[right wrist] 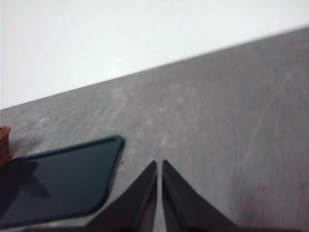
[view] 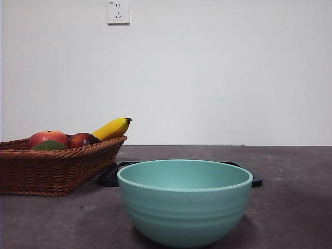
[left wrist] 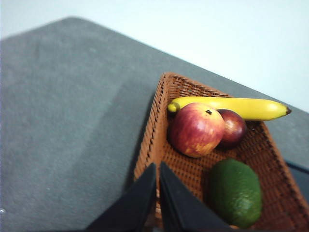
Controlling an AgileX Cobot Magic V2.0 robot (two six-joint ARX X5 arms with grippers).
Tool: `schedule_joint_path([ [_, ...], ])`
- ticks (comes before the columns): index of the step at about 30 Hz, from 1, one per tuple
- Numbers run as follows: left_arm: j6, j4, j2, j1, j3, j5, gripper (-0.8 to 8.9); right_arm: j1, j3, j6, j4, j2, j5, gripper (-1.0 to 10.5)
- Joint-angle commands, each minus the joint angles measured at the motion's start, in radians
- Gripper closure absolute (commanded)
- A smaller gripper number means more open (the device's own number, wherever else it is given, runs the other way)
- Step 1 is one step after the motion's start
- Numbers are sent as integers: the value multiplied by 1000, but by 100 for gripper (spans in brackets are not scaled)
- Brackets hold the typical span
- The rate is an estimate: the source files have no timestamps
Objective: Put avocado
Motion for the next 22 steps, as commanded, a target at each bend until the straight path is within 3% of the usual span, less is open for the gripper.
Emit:
schedule_joint_path([
  [1,-67,-11,2,2,53,5,804,-1,39,72,-43,-2,-1,938],
  [8,-65,-119,79,2,202,31,803,-1,179,70,-123,11,-1,938],
  [12,-36,-173,179,2,310,97,803,-1,292,40,-187,81,-13,938],
  [22,125,-354,461,-1,584,296,803,2,609,-126,-412,413,-243,938],
])
